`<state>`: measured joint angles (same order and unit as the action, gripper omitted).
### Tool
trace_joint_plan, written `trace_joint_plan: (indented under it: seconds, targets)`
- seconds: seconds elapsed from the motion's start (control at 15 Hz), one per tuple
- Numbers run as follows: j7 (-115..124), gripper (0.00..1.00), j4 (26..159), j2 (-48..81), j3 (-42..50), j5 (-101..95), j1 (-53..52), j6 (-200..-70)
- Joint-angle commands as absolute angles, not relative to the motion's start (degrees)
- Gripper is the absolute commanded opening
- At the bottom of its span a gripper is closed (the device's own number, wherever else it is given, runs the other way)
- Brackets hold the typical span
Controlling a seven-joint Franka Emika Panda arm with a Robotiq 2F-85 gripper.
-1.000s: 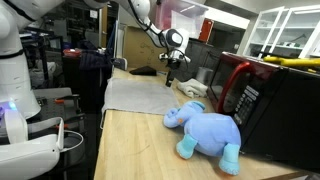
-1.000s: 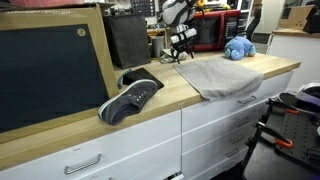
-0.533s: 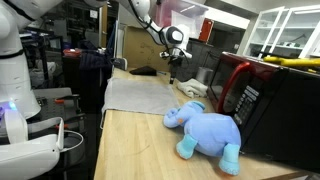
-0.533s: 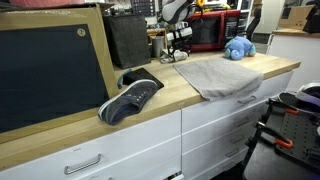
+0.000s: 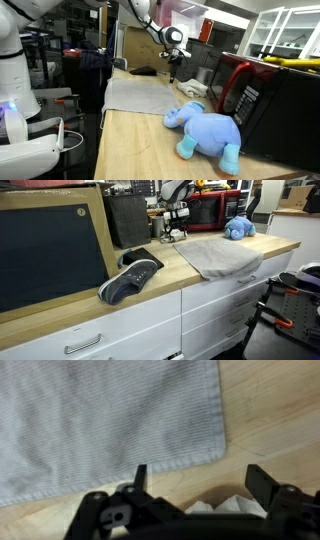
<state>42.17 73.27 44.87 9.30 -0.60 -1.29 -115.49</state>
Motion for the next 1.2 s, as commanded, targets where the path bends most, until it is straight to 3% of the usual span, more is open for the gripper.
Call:
trace_joint_plan:
  seconds: [0.0, 1.07, 1.13]
  targets:
    - [45.2, 1.00, 75.9, 42.8, 8.8, 1.6, -1.2, -118.8]
    - [46.4, 0.99, 83.6, 43.2, 10.0, 1.3, -0.8, -123.5]
    - [46.3, 0.74, 83.7, 43.0, 10.0, 1.4, -0.7, -123.2]
